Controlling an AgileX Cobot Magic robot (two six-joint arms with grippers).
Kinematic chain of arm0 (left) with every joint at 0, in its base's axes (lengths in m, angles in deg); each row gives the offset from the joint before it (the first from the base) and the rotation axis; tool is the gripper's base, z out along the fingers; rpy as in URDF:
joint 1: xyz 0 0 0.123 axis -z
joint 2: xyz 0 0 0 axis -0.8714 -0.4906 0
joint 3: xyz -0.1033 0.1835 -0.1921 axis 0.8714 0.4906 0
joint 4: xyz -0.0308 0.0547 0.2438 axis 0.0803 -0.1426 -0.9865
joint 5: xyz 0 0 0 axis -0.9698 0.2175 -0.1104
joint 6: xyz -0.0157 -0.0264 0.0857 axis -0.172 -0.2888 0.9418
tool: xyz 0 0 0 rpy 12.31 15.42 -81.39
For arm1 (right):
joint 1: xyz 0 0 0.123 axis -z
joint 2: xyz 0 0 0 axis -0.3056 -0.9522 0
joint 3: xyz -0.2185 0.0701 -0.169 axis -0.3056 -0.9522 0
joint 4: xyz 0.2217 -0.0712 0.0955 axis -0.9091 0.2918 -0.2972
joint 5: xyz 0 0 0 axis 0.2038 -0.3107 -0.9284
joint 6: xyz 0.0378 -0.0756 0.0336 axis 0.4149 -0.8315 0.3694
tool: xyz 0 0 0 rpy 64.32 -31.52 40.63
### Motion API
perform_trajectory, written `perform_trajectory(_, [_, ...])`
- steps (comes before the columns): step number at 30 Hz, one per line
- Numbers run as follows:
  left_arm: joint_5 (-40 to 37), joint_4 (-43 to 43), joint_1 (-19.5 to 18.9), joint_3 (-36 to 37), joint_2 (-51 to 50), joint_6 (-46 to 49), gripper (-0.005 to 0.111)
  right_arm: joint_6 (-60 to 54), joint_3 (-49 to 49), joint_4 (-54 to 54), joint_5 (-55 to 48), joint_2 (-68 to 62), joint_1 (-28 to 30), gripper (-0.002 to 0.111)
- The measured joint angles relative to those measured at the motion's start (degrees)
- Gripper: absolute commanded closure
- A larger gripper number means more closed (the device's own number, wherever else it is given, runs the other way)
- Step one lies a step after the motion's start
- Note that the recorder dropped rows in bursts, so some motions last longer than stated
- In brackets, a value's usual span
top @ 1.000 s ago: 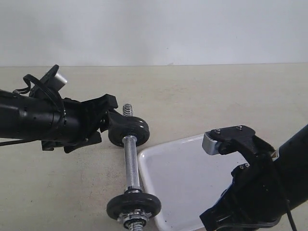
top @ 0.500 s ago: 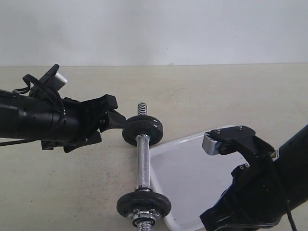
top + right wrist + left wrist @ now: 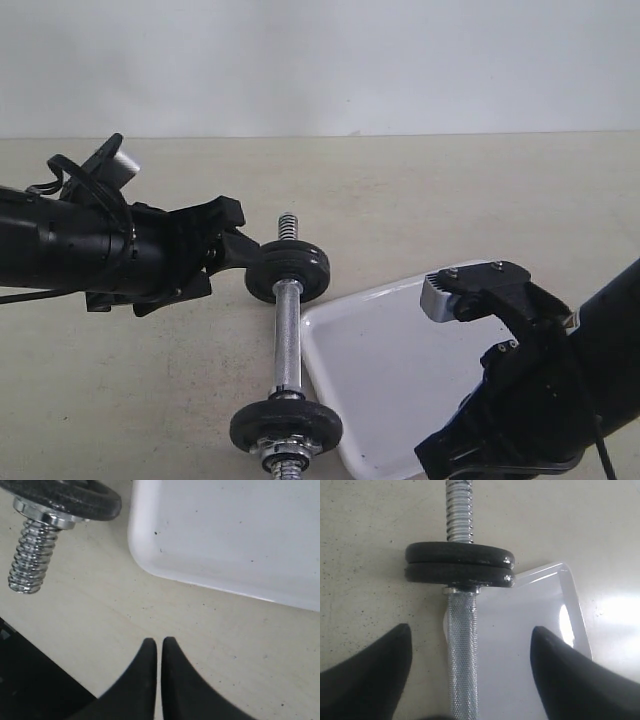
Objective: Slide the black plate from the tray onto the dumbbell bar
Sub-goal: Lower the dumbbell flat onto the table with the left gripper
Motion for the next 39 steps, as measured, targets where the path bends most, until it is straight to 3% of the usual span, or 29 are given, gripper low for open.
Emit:
perform_trajectory(21, [0.6, -3.4, 0.0, 0.0, 0.0, 0.1, 0.044, 0.0, 0.0, 0.0, 0.0, 0.0, 0.0, 0.109])
perform_trajectory(39, [6.7, -9.1, 0.0, 3.7, -5.6, 0.1, 0.044, 0.0, 0.0, 0.0, -0.6, 0.0, 0.0, 0.109])
